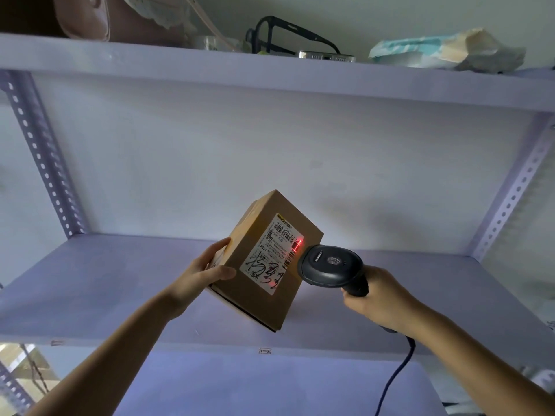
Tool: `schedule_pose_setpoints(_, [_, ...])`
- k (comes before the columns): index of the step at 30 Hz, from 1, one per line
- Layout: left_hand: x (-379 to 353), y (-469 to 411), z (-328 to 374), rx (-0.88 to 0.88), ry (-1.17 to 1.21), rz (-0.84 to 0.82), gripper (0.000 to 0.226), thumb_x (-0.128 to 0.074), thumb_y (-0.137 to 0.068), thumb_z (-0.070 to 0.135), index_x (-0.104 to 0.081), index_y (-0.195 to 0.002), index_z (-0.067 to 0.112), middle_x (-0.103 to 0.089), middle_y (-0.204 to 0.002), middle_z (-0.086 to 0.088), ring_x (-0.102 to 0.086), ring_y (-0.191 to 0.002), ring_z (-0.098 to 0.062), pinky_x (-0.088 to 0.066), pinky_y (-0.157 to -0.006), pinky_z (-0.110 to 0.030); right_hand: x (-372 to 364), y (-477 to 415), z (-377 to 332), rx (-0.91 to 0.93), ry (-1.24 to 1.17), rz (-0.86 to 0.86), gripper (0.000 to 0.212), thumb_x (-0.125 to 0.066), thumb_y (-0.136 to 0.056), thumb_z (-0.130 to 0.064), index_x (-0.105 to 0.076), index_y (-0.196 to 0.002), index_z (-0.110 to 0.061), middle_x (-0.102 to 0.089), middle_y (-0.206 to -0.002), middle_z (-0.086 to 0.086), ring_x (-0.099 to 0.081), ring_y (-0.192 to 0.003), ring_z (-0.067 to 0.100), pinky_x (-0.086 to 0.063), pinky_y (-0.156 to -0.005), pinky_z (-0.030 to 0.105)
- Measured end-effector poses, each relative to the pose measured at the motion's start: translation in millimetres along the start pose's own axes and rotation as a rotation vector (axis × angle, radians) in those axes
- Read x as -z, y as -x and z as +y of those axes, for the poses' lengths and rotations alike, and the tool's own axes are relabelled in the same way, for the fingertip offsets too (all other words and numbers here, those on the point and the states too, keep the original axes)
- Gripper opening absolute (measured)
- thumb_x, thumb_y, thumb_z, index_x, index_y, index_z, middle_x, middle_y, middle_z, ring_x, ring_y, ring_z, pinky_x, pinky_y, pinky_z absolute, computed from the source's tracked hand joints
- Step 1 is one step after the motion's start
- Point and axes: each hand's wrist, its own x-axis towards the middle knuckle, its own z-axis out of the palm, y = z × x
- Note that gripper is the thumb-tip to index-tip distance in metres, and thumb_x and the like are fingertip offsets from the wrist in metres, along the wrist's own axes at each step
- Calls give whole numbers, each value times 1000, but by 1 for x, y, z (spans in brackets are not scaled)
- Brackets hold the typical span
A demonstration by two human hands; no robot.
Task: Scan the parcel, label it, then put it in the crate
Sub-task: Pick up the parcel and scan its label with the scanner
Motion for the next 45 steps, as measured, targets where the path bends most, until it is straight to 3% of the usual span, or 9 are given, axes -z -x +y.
schedule_pose_setpoints(6, [7, -2, -8, 20, 10, 4, 89, -68, -57, 55, -39, -140, 42, -56, -136, -4, -53, -122, -27, -39, -108, -51, -1, 2, -2, -12, -17, -1, 37, -56, -77, -1, -32, -56, -21, -36, -40, -10, -30, -40, 7, -26, -39, 11])
schedule_pose_setpoints(20, [9, -3, -13, 12, 20, 2, 88, -67, -58, 55, -39, -140, 42, -56, -137, -4, -51, -124, -28, -37, -109, -53, -5, -3, -4, 19, 19, 3, 42, -57, -75, -2, -31, -52, -25, -38, -41, -11, -29, -44, 7, -24, -46, 15])
schedule_pose_setpoints(24, [10, -3, -13, 10, 17, -2, 86, -67, -58, 54, -39, -139, 43, -56, -136, -4, -53, -123, -28, -38, -109, -53, -6, -4, -4, 15, 1, -2, 40, -58, -77, -3, -35, -54, -25, -37, -46, -8, -30, -45, 7, -25, -45, 14])
schedule_pose_setpoints(28, [11, -2, -13, 10, 31, -3, 87, -67, -58, 54, -39, -140, 42, -56, -136, -5, -53, -123, -28, -37, -109, -53, -4, -1, -4, 47, 5, -24, 46, -59, -77, -6, -45, -55, -44, -45, -48, -16, -33, -48, 6, -30, -48, 13])
schedule_pose_setpoints(33, [12, 1, -14, -6, 73, 10, 84, -65, -59, 51, -41, -139, 41, -63, -131, -1, -58, -119, -27, -41, -105, -51, 3, 8, -4, 39, -31, 12, 43, -60, -78, -4, -45, -56, -38, -47, -48, -16, -36, -46, 4, -33, -47, 11])
schedule_pose_setpoints(36, [5, 3, -15, -1, 148, 34, 82, -63, -59, 49, -44, -137, 38, -70, -120, 0, -63, -112, -26, -51, -90, -42, 11, 8, 5, -2, -67, 59, 36, -65, -80, -8, -51, -74, -41, -57, -52, -17, -49, -45, 0, -40, -48, 10])
schedule_pose_setpoints(39, [-5, 3, -16, 21, 224, 43, 78, -61, -59, 49, -47, -135, 36, -72, -117, 3, -67, -106, -21, -55, -80, -36, 21, -2, 31, -149, -196, 87, 26, -68, -82, -16, -53, -97, -33, -63, -63, -4, -53, -41, 9, -44, -45, 19])
schedule_pose_setpoints(41, [-14, 2, -15, 35, 273, 41, 72, -59, -60, 49, -52, -130, 35, -72, -117, 3, -67, -106, -21, -57, -79, -38, 27, -14, 58, -278, -255, 107, 20, -65, -86, -17, -51, -100, -19, -64, -69, 9, -54, -45, 18, -46, -46, 30])
schedule_pose_setpoints(45, [-31, -3, -16, 112, 348, 75, 68, -59, -59, 49, -58, -125, 33, -72, -116, -1, -66, -100, -21, -56, -67, -33, 34, -34, 112, -474, -193, 201, 23, -61, -88, -24, -48, -96, -6, -64, -68, 15, -57, -50, 26, -47, -53, 35])
